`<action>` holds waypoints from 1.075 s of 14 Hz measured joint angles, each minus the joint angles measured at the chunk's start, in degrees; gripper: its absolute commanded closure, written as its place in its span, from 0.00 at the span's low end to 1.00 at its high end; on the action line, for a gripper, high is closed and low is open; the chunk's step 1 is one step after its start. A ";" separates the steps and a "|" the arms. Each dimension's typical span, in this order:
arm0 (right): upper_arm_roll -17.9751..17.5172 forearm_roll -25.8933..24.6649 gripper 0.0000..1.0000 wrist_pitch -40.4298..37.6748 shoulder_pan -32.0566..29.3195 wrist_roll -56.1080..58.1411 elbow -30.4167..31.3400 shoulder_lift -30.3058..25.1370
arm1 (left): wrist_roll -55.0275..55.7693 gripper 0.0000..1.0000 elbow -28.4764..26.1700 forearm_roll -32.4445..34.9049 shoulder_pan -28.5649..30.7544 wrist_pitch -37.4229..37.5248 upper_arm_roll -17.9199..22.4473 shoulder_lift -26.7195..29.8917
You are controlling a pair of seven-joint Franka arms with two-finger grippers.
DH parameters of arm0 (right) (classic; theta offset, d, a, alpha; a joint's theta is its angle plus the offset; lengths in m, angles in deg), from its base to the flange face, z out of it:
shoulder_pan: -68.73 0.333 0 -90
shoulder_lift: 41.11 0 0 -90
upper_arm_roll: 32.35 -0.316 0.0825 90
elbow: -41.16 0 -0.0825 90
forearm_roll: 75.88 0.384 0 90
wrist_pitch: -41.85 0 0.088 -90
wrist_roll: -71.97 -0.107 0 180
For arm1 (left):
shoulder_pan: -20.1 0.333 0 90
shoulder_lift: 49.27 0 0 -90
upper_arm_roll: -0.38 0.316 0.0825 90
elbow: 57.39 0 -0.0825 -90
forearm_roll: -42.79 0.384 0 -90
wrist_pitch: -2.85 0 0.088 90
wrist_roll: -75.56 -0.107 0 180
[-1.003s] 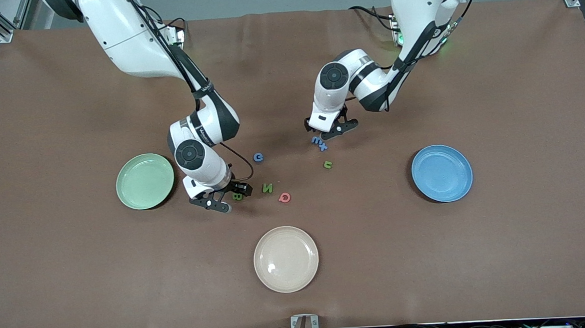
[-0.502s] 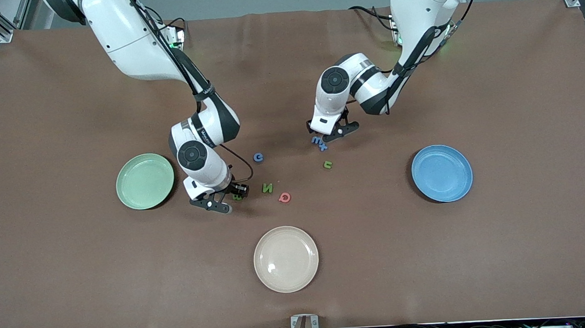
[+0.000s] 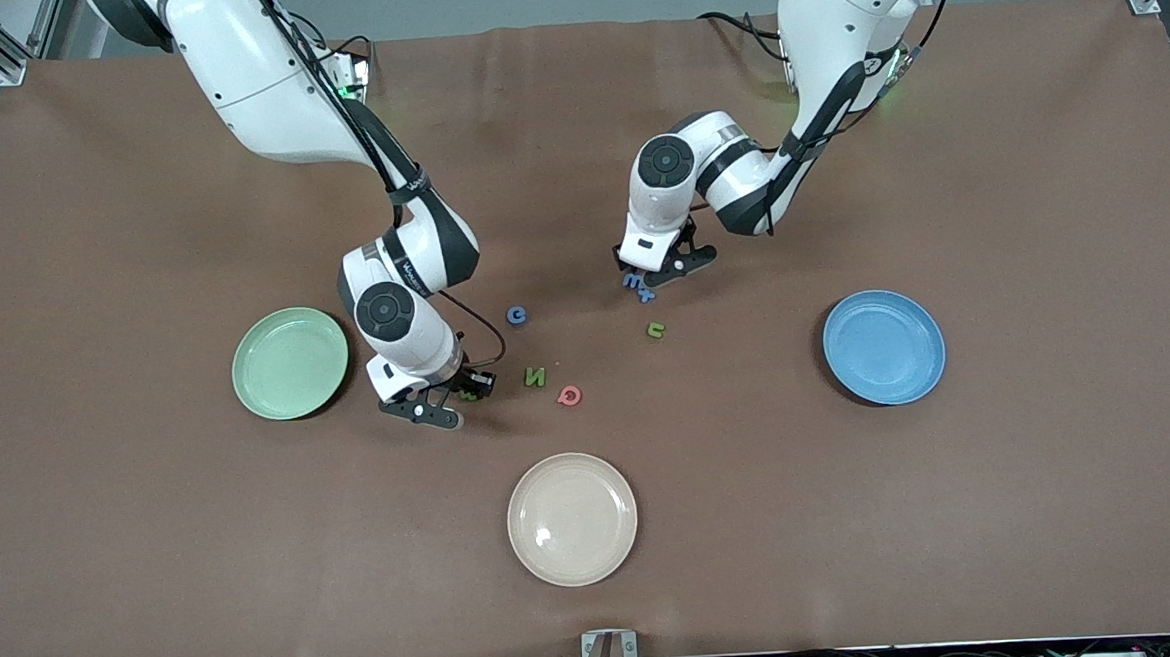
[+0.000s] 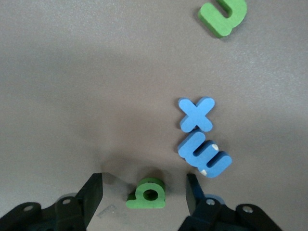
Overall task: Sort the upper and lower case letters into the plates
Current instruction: 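Grasp the green B with the right gripper while the left gripper grasps green b, then lower the green B onto the green plate and open the right gripper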
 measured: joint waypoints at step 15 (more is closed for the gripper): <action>10.10 -2.67 1.00 -13.21 -8.35 28.03 12.54 -18.28 | 4.26 0.37 0.31 0.07 -1.47 -0.05 -0.05 -0.27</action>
